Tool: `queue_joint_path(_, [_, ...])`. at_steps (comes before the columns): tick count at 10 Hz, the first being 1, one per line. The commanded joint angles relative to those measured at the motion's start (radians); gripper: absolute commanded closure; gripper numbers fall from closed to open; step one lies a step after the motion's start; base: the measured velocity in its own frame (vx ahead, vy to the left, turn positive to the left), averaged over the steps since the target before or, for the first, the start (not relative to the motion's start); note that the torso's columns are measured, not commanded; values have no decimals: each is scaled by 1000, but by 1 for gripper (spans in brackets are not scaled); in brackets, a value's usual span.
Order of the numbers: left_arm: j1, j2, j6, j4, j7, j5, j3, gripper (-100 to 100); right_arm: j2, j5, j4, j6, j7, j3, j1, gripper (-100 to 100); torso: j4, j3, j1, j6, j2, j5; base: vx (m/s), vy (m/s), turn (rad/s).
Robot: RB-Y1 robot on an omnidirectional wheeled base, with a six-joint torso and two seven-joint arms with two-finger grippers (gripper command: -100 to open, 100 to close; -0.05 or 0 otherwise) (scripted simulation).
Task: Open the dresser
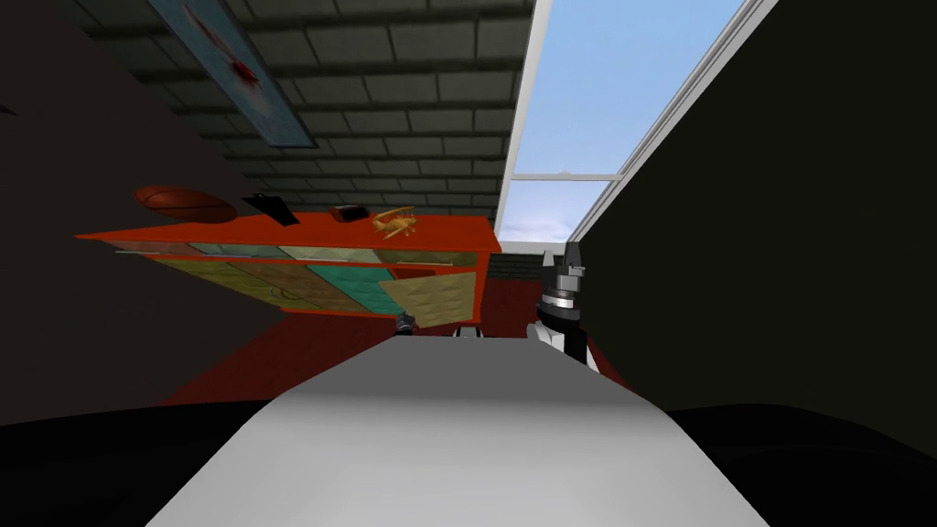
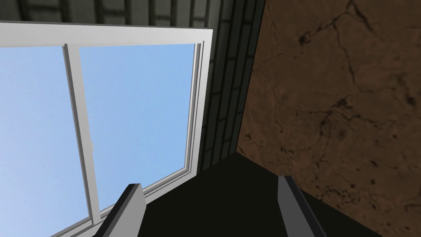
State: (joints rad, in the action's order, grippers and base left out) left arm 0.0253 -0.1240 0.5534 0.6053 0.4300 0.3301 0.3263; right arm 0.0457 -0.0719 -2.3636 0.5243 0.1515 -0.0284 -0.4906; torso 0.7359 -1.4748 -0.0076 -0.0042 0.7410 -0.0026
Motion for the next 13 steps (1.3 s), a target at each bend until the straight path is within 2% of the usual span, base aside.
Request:
queue_joint_path(1, [-18, -12, -4, -1, 1, 18, 28, 100, 0, 0, 0, 0, 0, 0, 0, 0, -1, 0, -1, -2, 0, -1, -35, -194, 80])
queue_joint_path(3, [-18, -12, -4, -1, 1, 18, 28, 100, 0, 0, 0, 0, 0, 0, 0, 0, 2, -2, 16, 3, -4, 5, -9, -38, 7])
queue_joint_path(4, [-32, -22, -8, 5, 1, 36, 56, 100, 0, 0, 0, 0, 0, 0, 0, 0, 2, -2, 17, 4, -5, 5, -27, -117, 150])
queue_joint_path(6, [-32, -22, -8, 5, 1, 36, 56, 100, 0, 0, 0, 0, 0, 0, 0, 0, 1, -2, 8, 3, -5, 3, -22, -121, 46])
queue_joint_path(7, [-45, -32, -12, 11, 2, 55, 84, 100, 0, 0, 0, 0, 0, 0, 0, 0, 1, -2, 10, 4, -5, 3, -31, -142, 136])
queue_joint_path(10, [-65, -47, -18, 21, 3, 82, 126, 100, 0, 0, 0, 0, 0, 0, 0, 0, 2, -1, 2, 4, -2, 1, -47, -234, 135])
queue_joint_path(13, [-63, -47, -12, 14, 5, 81, 125, 100, 0, 0, 0, 0, 0, 0, 0, 0, 2, -3, 17, 4, -5, 5, -25, -60, 6])
